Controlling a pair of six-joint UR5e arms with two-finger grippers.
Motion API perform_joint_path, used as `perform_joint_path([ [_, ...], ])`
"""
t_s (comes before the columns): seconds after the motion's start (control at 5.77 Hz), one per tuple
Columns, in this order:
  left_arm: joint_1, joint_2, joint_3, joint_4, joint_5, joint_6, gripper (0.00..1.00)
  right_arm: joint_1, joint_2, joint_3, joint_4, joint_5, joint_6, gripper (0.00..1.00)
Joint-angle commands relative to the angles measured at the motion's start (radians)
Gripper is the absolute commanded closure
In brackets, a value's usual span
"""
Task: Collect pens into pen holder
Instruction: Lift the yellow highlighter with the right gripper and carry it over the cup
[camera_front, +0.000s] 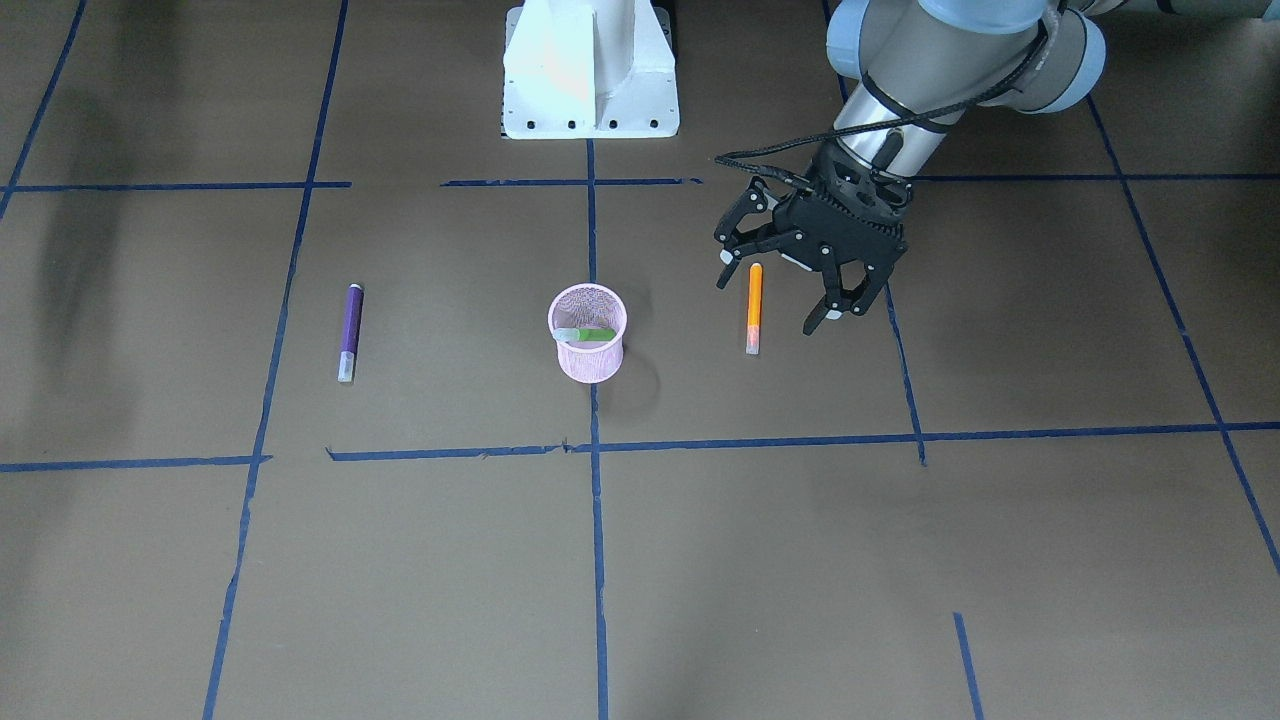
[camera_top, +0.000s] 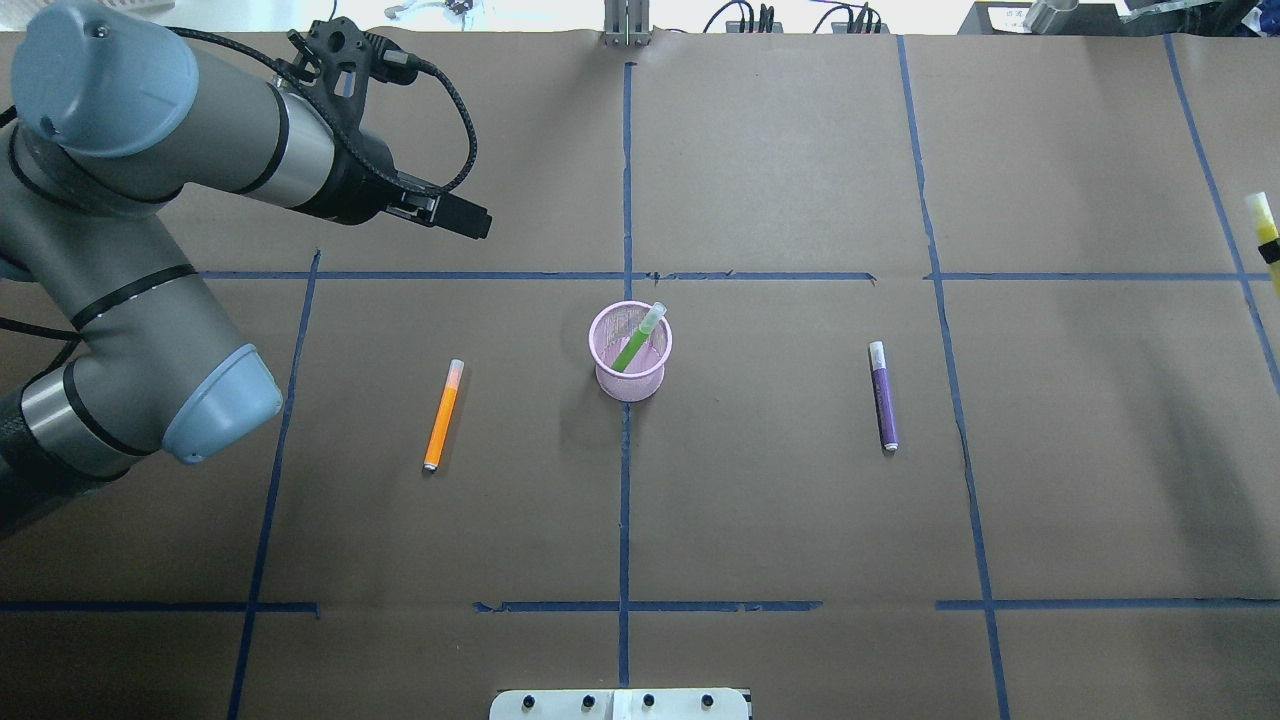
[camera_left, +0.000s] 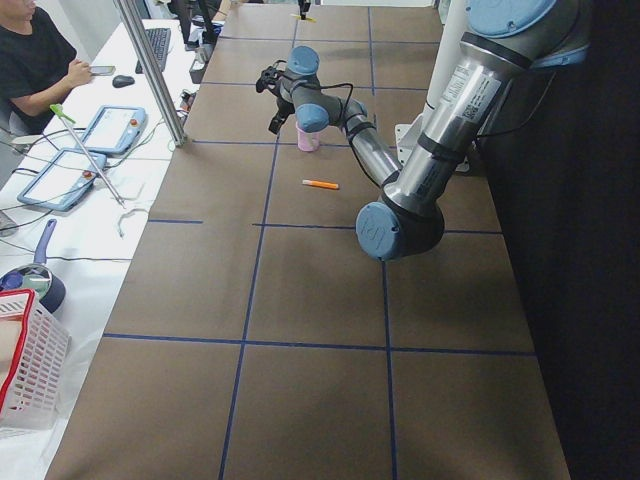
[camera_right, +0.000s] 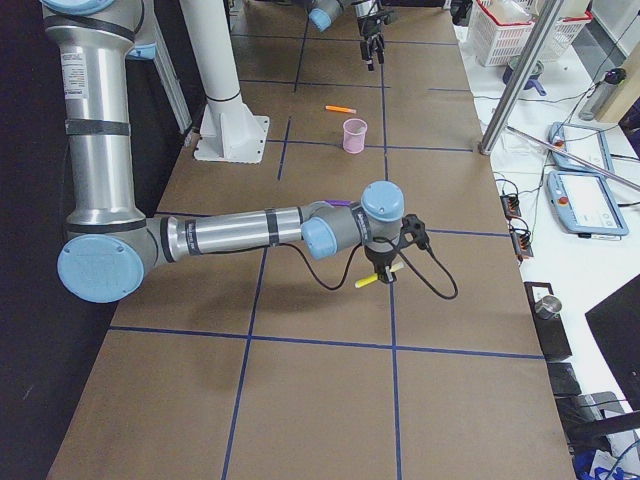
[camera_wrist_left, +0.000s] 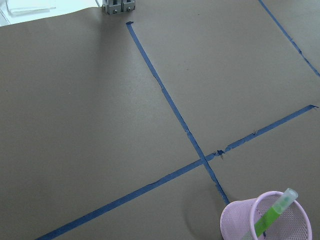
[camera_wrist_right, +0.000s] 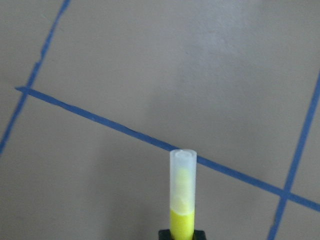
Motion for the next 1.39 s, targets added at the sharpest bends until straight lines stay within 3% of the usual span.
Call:
perform_joint_path([
  [0.0,-0.002,0.000,0.003,0.000,0.002,0.005,0.00,-0.097,0.086,0.159,0.001,-0.006,0.238,1.00],
  [0.17,-0.002,0.000,0.004,0.002,0.003,0.005,0.00,-0.168,0.202,0.171,0.003,-0.022,0.441,1.00],
  [0.35,-0.002,0.000,0.006,0.000,0.003,0.006,0.00,-0.256,0.287,0.196,0.003,-0.120,0.598,1.00],
  [0.52,0.000,0.000,0.010,0.000,0.005,0.006,0.00,-0.380,0.367,0.217,0.003,-0.276,0.782,1.00],
  [0.87,0.000,0.000,0.017,0.000,0.005,0.009,0.00,-0.713,0.485,0.227,0.003,-0.714,1.094,1.00],
  [1.21,0.002,0.000,0.018,0.000,0.005,0.009,0.00,-0.907,0.565,0.173,0.001,-1.072,1.229,1.00],
])
